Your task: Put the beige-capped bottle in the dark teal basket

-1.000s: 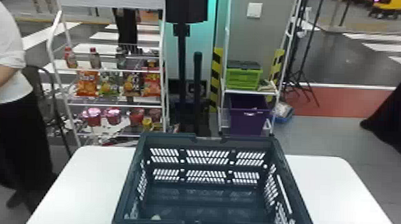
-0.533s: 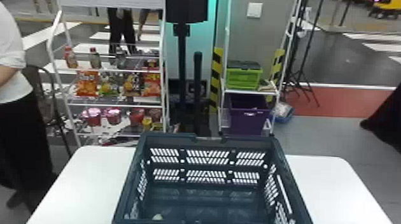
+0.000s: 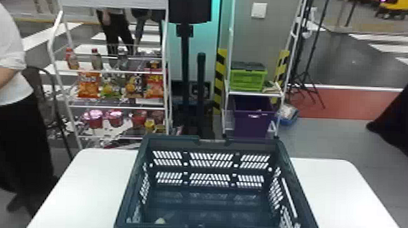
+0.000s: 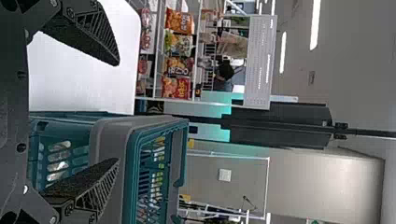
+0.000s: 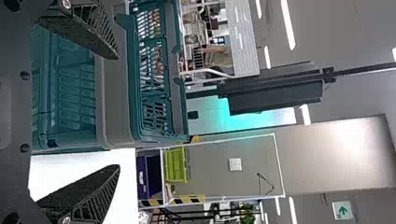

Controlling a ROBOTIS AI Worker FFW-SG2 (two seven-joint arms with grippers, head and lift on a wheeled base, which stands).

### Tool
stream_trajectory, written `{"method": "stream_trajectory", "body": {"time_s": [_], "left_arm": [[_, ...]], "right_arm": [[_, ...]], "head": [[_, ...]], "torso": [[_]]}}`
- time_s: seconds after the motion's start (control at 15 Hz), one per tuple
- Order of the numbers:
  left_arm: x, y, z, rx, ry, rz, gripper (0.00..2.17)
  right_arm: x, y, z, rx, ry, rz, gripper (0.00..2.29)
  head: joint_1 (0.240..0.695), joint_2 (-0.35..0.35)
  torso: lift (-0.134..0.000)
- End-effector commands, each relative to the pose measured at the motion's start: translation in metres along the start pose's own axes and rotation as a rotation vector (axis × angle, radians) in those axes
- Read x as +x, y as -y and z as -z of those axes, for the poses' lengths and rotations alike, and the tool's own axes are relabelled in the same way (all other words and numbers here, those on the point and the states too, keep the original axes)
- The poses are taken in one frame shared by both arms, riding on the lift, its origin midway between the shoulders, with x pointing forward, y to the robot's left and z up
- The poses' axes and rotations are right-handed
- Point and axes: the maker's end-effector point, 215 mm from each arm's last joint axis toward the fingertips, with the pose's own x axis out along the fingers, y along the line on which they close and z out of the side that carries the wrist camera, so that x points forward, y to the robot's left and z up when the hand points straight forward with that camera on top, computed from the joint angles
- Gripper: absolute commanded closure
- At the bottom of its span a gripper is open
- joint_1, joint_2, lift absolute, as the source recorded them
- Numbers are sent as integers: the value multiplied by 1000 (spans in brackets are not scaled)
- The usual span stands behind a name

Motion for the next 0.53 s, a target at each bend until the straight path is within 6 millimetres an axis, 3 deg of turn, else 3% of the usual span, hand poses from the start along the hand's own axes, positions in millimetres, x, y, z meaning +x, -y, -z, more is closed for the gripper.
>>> {"method": "stream_trajectory", "body": {"time_s": [0.0, 0.47], "left_arm": [[0, 0, -1, 0, 1, 1, 157], [0, 1, 0, 3, -2, 5, 157]], "right_arm": [[0, 0, 2, 0, -6, 0, 53], [2, 0, 6, 0, -22, -2, 53]], "head": [[499, 0], [499, 0]], "torso": [[0], [0]]}}
